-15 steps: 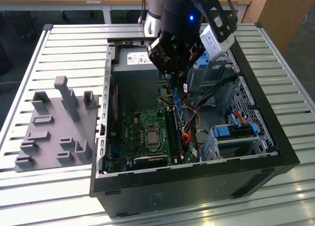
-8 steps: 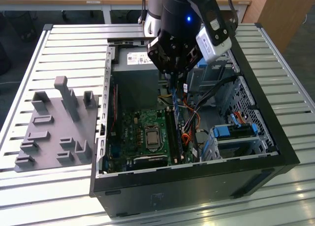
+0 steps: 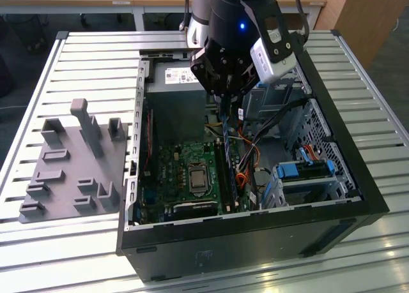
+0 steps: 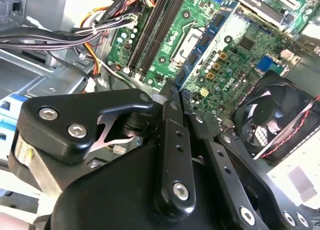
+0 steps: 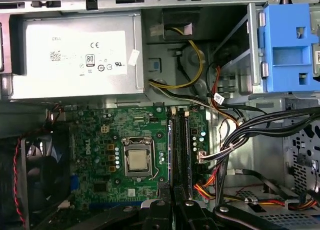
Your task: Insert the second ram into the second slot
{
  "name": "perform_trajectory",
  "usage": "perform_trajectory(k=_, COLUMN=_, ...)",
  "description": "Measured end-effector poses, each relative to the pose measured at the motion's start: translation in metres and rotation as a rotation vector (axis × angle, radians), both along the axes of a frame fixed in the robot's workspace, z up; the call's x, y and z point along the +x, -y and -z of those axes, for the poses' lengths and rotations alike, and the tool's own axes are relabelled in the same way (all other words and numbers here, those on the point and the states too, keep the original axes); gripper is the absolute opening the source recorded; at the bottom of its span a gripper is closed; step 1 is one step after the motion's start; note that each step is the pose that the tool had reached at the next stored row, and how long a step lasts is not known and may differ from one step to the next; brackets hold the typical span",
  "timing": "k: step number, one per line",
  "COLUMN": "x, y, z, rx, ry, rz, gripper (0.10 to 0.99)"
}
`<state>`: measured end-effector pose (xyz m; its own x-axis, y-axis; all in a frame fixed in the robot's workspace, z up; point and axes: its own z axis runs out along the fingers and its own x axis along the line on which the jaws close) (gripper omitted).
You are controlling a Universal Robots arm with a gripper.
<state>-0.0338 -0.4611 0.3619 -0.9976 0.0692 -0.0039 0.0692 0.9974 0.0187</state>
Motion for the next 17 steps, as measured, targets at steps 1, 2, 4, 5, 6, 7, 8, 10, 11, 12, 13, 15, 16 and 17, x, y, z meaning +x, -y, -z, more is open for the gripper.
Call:
perform_trajectory(k=1, x=0.0001, y=0.0000, z=0.0009, rx=0.000, ry=-0.0002, rz=0.001, gripper=0.137)
perform_trajectory(k=2, x=0.0001, y=0.0000, z=0.0017, rx=0.000, ry=-0.0004, rz=0.001, gripper=0.137)
perform_trajectory(k=4, x=0.0001, y=0.0000, z=0.0037, rx=0.000, ry=-0.0008, rz=0.002, gripper=0.137)
perform_trajectory(k=5, x=0.0001, y=0.0000, z=0.0048, rx=0.000, ry=-0.0010, rz=0.003, gripper=0.137)
perform_trajectory(k=6, x=0.0001, y=0.0000, z=0.0060, rx=0.000, ry=-0.0016, rz=0.004, gripper=0.137)
perform_trajectory(k=7, x=0.0001, y=0.0000, z=0.0072, rx=0.000, ry=-0.0028, rz=0.004, gripper=0.137)
perform_trajectory(k=8, x=0.0002, y=0.0000, z=0.0085, rx=0.000, ry=-0.0043, rz=0.004, gripper=0.137)
perform_trajectory(k=10, x=0.0008, y=0.0000, z=0.0109, rx=0.001, ry=-0.0124, rz=0.004, gripper=0.137)
perform_trajectory(k=11, x=0.0012, y=0.0000, z=0.0121, rx=0.001, ry=-0.0175, rz=0.004, gripper=0.137)
perform_trajectory(k=12, x=0.0018, y=0.0000, z=0.0133, rx=0.001, ry=-0.0223, rz=0.004, gripper=0.137)
perform_trajectory(k=13, x=0.0024, y=0.0000, z=0.0147, rx=0.002, ry=-0.0264, rz=0.003, gripper=0.137)
perform_trajectory(k=15, x=0.0037, y=0.0000, z=0.0171, rx=0.003, ry=-0.0288, rz=0.000, gripper=0.137)
perform_trajectory(k=16, x=0.0042, y=0.0000, z=0.0185, rx=0.004, ry=-0.0288, rz=-0.003, gripper=0.137)
perform_trajectory(k=17, x=0.0047, y=0.0000, z=0.0198, rx=0.004, ry=-0.0290, rz=-0.007, gripper=0.137)
